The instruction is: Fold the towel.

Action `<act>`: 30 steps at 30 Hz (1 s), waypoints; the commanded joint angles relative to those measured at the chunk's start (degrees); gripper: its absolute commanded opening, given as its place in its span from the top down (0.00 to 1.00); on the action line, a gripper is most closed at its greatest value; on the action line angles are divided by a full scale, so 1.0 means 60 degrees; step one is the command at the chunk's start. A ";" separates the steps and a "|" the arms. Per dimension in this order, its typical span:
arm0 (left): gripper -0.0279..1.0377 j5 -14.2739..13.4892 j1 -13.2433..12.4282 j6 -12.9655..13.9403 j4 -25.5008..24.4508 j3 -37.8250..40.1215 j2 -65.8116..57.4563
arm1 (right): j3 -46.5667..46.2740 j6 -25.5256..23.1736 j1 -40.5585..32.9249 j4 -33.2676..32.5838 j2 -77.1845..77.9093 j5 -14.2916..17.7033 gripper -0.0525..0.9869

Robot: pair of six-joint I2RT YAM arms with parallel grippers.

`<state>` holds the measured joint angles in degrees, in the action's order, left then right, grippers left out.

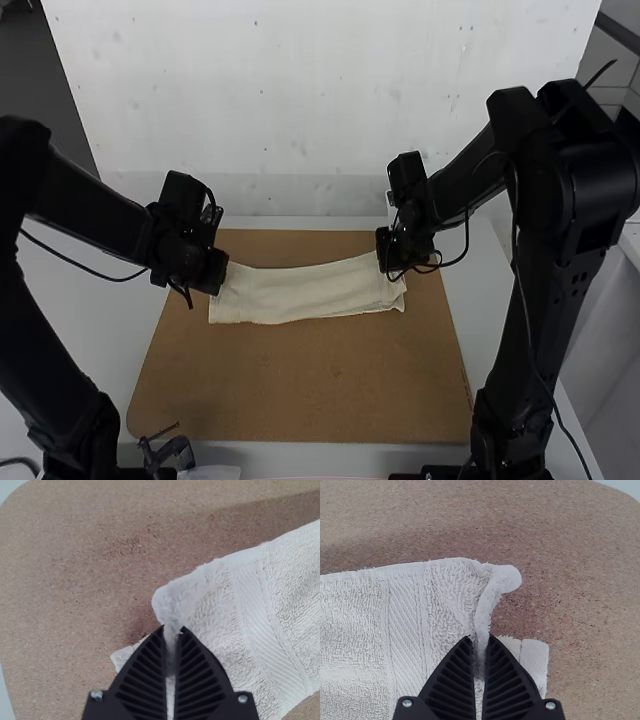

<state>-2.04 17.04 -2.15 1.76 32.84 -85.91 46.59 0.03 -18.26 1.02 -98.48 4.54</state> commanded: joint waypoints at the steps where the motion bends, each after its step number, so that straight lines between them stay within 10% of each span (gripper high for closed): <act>1: 0.96 -0.0187 0.0207 0.0007 0.0058 0.0474 -0.0404 | 0.0160 -0.0049 0.0363 0.0021 0.0006 0.0211 0.93; 5: 0.96 -0.0201 0.0398 -0.0095 0.0058 0.0489 -0.0491 | 0.0131 -0.0049 0.0480 0.0065 0.0050 0.0196 0.93; 7: 0.94 -0.0201 0.0383 -0.0183 0.0088 0.0533 -0.0535 | 0.0102 -0.0049 0.0480 0.0080 0.0080 0.0196 0.77; 12: 0.21 -0.0260 0.0046 0.0110 -0.0264 0.0899 -0.0550 | 0.0028 -0.0240 0.0480 0.0021 0.0314 0.0167 0.42; 14: 0.07 -0.0260 -0.0305 0.0403 -0.0410 0.1001 -0.0506 | -0.0045 -0.0269 0.0495 -0.0067 0.0505 0.0138 0.32; 22: 0.04 0.0385 -0.1800 0.0403 -0.0352 0.1001 0.0314 | -0.0206 -0.0606 0.0641 -0.0785 0.1120 -0.0155 0.30; 30: 0.04 0.0634 -0.2049 0.0286 -0.0352 0.0855 0.1222 | -0.0118 -0.1280 0.0758 -0.1151 0.0256 -0.0492 0.30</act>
<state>0.01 4.93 -0.62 -0.64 37.65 -80.75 45.58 -5.15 -14.76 -5.76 -94.02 2.61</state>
